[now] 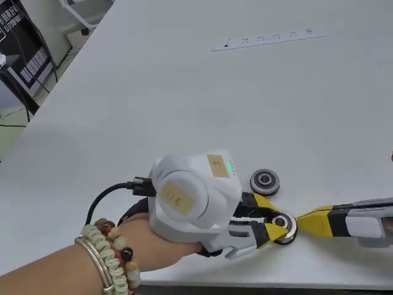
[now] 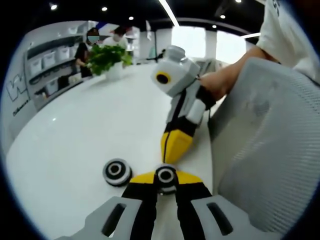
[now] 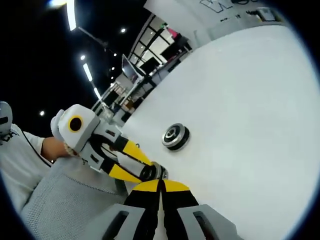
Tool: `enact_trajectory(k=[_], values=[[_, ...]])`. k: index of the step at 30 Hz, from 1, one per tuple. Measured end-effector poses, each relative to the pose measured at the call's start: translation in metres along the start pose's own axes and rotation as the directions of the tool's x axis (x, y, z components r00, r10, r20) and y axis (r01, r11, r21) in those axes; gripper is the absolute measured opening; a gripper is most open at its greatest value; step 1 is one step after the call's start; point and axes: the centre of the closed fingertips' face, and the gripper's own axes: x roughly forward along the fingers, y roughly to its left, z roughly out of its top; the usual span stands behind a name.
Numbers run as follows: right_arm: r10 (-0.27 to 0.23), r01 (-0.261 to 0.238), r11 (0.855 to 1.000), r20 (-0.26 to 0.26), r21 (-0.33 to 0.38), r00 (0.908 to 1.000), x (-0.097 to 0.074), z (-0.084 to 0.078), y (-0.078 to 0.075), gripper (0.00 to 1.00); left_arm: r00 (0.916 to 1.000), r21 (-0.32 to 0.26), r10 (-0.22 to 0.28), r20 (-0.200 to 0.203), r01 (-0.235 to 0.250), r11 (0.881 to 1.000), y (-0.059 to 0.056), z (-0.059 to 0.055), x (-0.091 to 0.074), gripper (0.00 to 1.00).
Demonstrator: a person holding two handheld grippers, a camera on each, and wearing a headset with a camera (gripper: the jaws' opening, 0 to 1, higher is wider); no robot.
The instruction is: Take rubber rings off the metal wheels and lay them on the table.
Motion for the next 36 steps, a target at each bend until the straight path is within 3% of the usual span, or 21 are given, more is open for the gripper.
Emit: enact_trajectory(k=[10, 11, 12, 36], values=[[0.037, -0.040, 0.995, 0.037, 0.089, 0.9986, -0.002, 0.002, 0.003, 0.00, 1.0000, 0.004, -0.001, 0.003, 0.001, 1.000, 0.000, 0.000, 0.000, 0.14], [0.088, -0.099, 0.987, 0.087, 0.127, 0.9924, -0.004, 0.010, 0.011, 0.00, 1.0000, 0.008, 0.004, 0.003, -0.004, 1.000, 0.000, 0.000, 0.000, 0.14], [0.055, -0.063, 0.989, 0.066, 0.136, 0.9963, -0.003, 0.006, 0.006, 0.00, 1.0000, 0.010, 0.002, 0.002, -0.002, 1.000, 0.000, 0.000, 0.000, 0.14], [0.073, -0.074, 0.997, 0.027, 0.037, 0.9970, 0.002, 0.007, 0.018, 0.00, 1.0000, 0.037, 0.008, -0.002, -0.008, 0.999, -0.001, 0.000, 0.000, 0.14]])
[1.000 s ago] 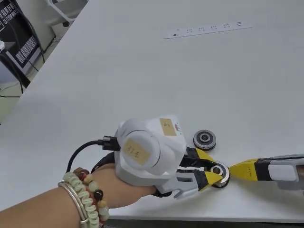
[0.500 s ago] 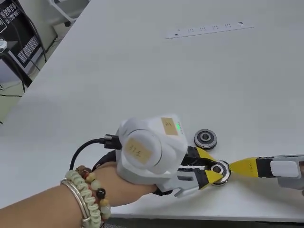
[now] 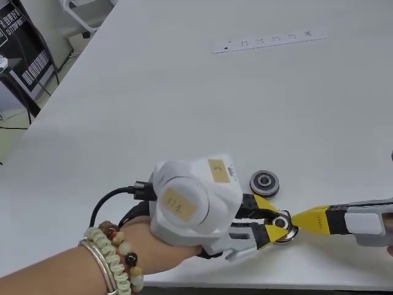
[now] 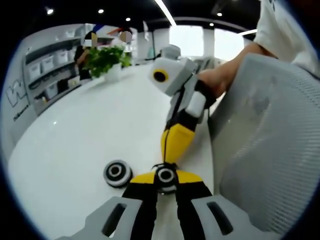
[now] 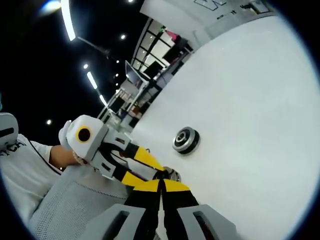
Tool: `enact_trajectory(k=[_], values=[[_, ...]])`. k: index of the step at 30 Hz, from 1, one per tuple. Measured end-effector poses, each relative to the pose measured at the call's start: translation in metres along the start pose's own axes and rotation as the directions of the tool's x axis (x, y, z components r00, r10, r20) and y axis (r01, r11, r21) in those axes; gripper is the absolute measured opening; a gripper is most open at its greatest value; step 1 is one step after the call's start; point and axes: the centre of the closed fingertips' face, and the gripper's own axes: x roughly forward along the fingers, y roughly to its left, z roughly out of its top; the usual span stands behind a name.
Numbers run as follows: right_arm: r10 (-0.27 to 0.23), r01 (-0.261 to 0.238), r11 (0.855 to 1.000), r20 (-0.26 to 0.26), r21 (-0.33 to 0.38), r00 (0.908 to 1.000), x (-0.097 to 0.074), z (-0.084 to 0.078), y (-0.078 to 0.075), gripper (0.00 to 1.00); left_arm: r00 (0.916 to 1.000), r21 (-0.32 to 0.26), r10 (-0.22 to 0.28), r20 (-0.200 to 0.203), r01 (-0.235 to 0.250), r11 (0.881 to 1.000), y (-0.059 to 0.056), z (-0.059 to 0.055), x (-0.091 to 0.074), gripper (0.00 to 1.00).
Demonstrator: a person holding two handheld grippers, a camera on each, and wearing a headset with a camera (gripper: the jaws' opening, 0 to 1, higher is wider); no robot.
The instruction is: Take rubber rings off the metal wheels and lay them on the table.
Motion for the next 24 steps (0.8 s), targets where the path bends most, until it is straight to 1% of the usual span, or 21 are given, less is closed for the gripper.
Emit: enact_trajectory(k=[10, 14, 16, 17, 18, 20, 21, 24], values=[[0.020, -0.020, 1.000, -0.010, -0.021, 0.9997, 0.002, 0.000, 0.006, 0.00, 1.0000, 0.002, -0.002, 0.002, 0.002, 1.000, 0.000, 0.000, 0.000, 0.14], [0.042, -0.042, 0.999, -0.006, -0.018, 0.9991, 0.002, 0.001, 0.010, 0.00, 1.0000, 0.003, -0.002, 0.002, 0.002, 1.000, 0.000, 0.000, 0.000, 0.14], [0.055, -0.054, 0.998, 0.014, -0.016, 0.9984, 0.003, 0.006, 0.013, 0.00, 1.0000, 0.002, -0.003, 0.003, 0.003, 1.000, 0.000, 0.000, 0.001, 0.14], [0.035, -0.035, 0.999, -0.003, -0.029, 0.9994, 0.003, 0.005, 0.010, 0.00, 1.0000, 0.005, -0.001, 0.003, 0.001, 1.000, 0.000, 0.000, 0.001, 0.14], [0.025, -0.026, 0.999, -0.010, -0.038, 0.9996, 0.004, 0.004, 0.008, 0.00, 1.0000, 0.002, 0.000, 0.003, 0.000, 1.000, 0.000, 0.000, 0.001, 0.14], [0.032, -0.033, 0.999, -0.016, -0.042, 0.9994, 0.005, 0.002, 0.010, 0.00, 1.0000, -0.010, 0.001, 0.006, -0.001, 1.000, 0.000, 0.000, 0.001, 0.14], [0.025, -0.026, 0.998, -0.020, -0.050, 0.9995, 0.005, 0.001, 0.009, 0.00, 1.0000, -0.014, 0.003, 0.008, -0.003, 1.000, 0.000, 0.000, 0.001, 0.14], [-0.018, 0.016, 0.998, -0.036, -0.069, 0.9992, 0.004, -0.002, 0.002, 0.00, 0.9999, -0.024, 0.005, 0.010, -0.005, 1.000, 0.000, 0.001, 0.001, 0.14]])
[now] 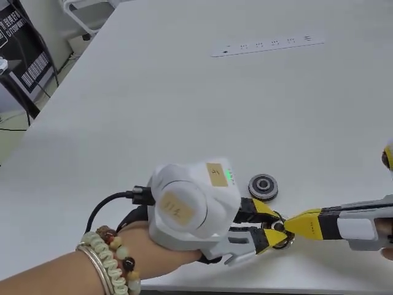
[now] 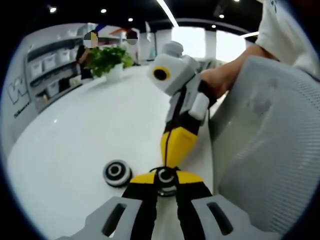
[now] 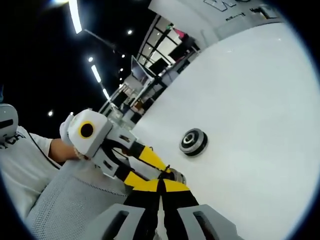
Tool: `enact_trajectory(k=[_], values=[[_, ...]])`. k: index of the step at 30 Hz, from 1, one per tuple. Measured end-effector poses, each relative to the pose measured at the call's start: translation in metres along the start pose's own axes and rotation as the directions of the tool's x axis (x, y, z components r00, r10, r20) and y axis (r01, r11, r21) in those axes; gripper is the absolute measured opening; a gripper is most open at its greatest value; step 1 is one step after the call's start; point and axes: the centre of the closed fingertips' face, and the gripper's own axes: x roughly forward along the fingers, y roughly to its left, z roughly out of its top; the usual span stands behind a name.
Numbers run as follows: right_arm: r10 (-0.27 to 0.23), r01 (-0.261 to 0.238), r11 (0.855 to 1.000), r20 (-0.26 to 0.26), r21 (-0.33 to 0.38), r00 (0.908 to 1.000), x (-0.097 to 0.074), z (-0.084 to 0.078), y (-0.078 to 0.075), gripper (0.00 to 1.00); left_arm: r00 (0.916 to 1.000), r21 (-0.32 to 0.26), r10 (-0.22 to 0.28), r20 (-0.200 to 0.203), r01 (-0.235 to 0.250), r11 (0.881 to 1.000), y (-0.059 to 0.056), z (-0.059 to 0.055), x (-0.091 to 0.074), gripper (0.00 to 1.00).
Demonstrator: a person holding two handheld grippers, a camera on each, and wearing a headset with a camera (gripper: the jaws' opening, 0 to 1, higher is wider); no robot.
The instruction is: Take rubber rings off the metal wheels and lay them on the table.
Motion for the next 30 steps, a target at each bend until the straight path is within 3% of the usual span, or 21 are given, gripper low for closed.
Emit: enact_trajectory(k=[12, 19, 30], values=[[-0.030, 0.030, 0.999, -0.008, -0.041, 0.9995, -0.003, -0.001, -0.001, 0.00, 0.9998, -0.053, -0.015, -0.016, 0.014, 0.998, 0.000, 0.002, -0.002, 0.16], [-0.054, 0.053, 0.996, -0.010, -0.077, 0.9985, -0.007, 0.002, -0.002, 0.00, 0.9990, -0.085, -0.005, 0.045, 0.009, 0.996, 0.001, 0.022, -0.012, 0.24], [-0.101, 0.099, 0.985, -0.006, -0.142, 0.9949, -0.021, 0.006, 0.004, 0.00, 0.9925, -0.028, -0.005, 0.122, 0.008, 1.000, -0.003, 0.053, -0.033, 0.42]])
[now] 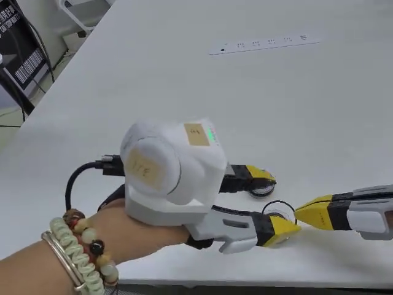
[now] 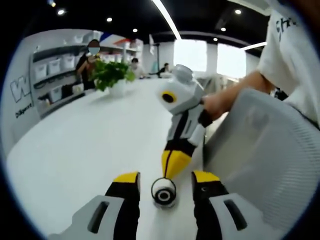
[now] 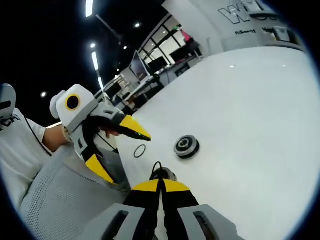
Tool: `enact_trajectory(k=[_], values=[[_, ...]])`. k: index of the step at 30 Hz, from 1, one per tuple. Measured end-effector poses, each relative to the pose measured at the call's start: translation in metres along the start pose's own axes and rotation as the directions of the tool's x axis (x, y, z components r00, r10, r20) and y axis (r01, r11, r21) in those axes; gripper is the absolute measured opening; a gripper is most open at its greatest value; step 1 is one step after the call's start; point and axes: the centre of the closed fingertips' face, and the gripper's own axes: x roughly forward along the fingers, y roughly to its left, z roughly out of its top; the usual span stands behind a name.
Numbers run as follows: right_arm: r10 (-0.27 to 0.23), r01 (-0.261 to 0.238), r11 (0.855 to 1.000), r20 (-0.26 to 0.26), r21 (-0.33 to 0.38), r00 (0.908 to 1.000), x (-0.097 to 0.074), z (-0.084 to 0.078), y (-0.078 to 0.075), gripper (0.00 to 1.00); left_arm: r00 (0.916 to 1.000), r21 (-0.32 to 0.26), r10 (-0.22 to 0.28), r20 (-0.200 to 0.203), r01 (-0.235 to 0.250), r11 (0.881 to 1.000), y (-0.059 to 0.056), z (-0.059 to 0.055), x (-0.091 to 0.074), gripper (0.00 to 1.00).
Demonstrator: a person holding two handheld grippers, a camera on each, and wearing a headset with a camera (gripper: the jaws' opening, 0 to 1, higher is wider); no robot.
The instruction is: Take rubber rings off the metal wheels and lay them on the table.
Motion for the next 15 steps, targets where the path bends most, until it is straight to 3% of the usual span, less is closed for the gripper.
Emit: enact_trajectory(k=[5, 8, 12, 15], values=[[-0.010, 0.010, 1.000, -0.007, -0.015, 0.9999, -0.012, -0.005, 0.007, 0.00, 0.9988, 0.016, -0.015, 0.047, 0.014, 1.000, -0.002, 0.020, -0.015, 0.54], [-0.021, 0.021, 1.000, -0.010, -0.021, 0.9997, -0.019, -0.007, 0.009, 0.00, 0.9985, 0.016, -0.018, 0.052, 0.017, 1.000, -0.003, 0.024, -0.025, 0.57], [-0.033, 0.033, 0.999, 0.006, -0.028, 0.9995, -0.028, -0.003, 0.012, 0.00, 0.9995, 0.031, -0.004, 0.031, 0.003, 1.000, -0.002, 0.021, -0.040, 0.61], [-0.053, 0.054, 0.998, 0.016, -0.036, 0.9985, -0.033, 0.000, 0.011, 0.00, 0.9983, 0.098, 0.037, -0.044, -0.033, 0.995, 0.004, 0.007, -0.053, 0.60]])
